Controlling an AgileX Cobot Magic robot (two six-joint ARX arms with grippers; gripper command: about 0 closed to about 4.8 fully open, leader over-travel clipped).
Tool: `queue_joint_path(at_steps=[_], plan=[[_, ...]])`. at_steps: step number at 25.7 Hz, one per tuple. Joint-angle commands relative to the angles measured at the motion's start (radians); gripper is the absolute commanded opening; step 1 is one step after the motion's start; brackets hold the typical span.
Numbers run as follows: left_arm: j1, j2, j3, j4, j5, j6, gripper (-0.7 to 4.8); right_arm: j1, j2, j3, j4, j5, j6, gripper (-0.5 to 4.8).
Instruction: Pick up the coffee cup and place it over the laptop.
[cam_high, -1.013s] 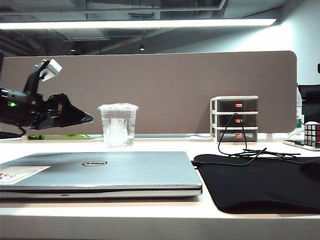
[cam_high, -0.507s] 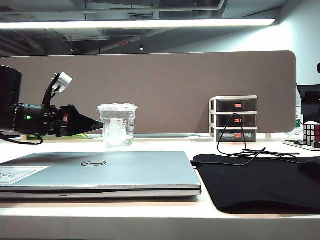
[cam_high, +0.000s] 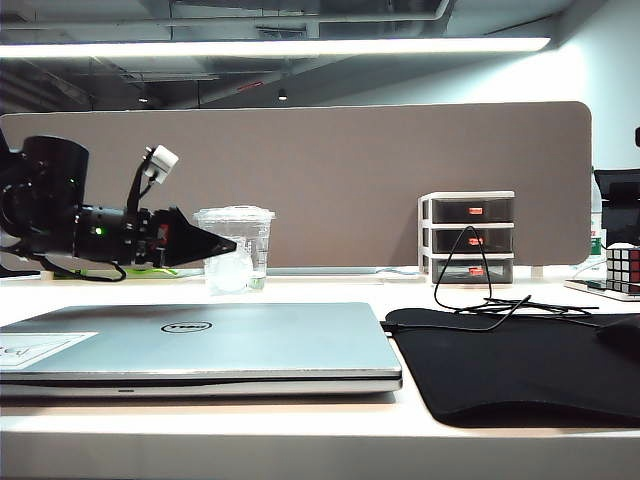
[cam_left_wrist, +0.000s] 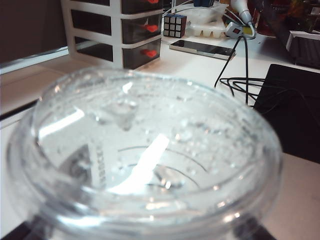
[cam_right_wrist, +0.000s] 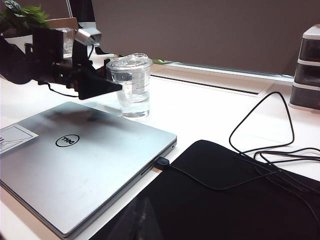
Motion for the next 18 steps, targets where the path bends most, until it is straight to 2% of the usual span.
queue_joint_path(at_steps=[1, 15, 16, 18], plan=[[-0.012, 0.032, 0.034, -0.001, 0.011, 0.002, 4.79, 0.0, 0.0, -0.005, 0.014, 0.0, 0.003, -0.06], [-0.035, 0.054, 0.077, 0.021, -0.032, 0.003, 4.79, 0.0, 0.0, -0.005, 0.014, 0.0, 0.003, -0.06], [-0.035, 0.054, 0.077, 0.021, -0.034, 0.003, 4.18, 0.0, 0.0, -0.005, 0.014, 0.0, 0.003, -0.06], [-0.035, 0.054, 0.077, 0.021, -0.034, 0.003, 3.56, 0.0, 0.0, -0.005, 0.014, 0.0, 0.003, -0.06]])
